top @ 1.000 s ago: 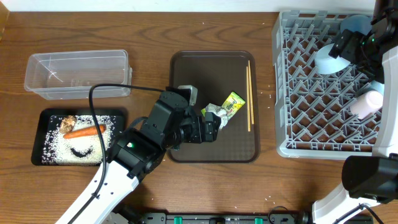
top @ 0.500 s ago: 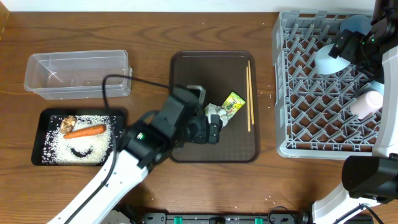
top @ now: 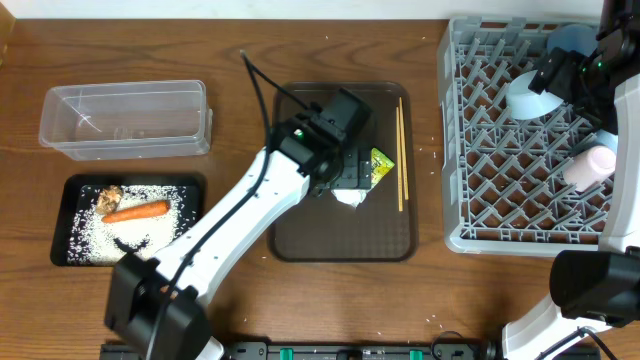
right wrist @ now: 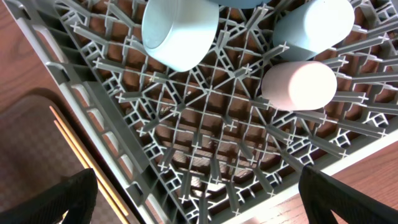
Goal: Sort waste into correct bins and load items into the dishwasher rack
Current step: 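Reach the left gripper over the brown tray to the white tissue, then grasp the white tissue with the left gripper and lift it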
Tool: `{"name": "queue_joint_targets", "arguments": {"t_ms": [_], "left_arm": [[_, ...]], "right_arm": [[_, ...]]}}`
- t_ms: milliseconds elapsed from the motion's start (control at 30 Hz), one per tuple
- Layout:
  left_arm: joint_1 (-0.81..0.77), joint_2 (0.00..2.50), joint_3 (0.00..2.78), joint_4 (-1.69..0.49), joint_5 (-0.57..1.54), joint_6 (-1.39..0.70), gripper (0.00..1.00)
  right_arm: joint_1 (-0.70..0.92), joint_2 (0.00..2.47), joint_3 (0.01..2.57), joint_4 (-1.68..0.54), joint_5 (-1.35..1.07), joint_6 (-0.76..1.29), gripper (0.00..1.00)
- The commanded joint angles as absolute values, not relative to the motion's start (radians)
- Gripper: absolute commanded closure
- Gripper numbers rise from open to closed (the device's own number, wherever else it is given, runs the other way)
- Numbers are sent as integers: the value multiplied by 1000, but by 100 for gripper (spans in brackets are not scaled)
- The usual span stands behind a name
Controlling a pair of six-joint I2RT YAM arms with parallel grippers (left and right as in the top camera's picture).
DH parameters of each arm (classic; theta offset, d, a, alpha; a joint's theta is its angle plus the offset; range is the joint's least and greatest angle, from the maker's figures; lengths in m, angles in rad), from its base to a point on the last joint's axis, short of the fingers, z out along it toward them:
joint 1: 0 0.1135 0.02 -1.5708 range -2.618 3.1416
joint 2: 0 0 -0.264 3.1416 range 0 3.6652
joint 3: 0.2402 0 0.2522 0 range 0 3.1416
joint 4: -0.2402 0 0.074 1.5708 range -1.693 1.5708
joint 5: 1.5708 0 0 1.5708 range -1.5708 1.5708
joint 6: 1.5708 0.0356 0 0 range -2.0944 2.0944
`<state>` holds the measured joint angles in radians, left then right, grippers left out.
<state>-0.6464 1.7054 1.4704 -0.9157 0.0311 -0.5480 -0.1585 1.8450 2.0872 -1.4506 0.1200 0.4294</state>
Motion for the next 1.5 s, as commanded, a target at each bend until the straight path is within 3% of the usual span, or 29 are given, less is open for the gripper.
{"name": "queue_joint_targets", "arguments": {"t_ms": [0,467,700,1100,1233,1367,1467], "left_arm": [[-648,1747,1493,-879,46,-635,2],[-706,1918,1493,-850,84,-683,2],[-734,1982,1491,-831,-1,-910,2],[-732,2025,1491,-776,-65,-1037,1],[-732,2025,1491,-772,-65,-1053,14],[-732,2025,1491,-772,-73,-1053,17],[-732,2025,1491,-772,-75,-1053,31]], "right_arm": [[-150,1846,2091,-1452,120,440,1],[-150,1846,2091,-1452,120,440,1],[-150,1846,2091,-1452,119,440,1],[-150,1846,2091,-1452,120,440,1],[-150,1846,2091,-1452,120,440,1],[-150,1846,2091,-1452,120,440,1],[-150,1846,2091,-1452,120,440,1]]}}
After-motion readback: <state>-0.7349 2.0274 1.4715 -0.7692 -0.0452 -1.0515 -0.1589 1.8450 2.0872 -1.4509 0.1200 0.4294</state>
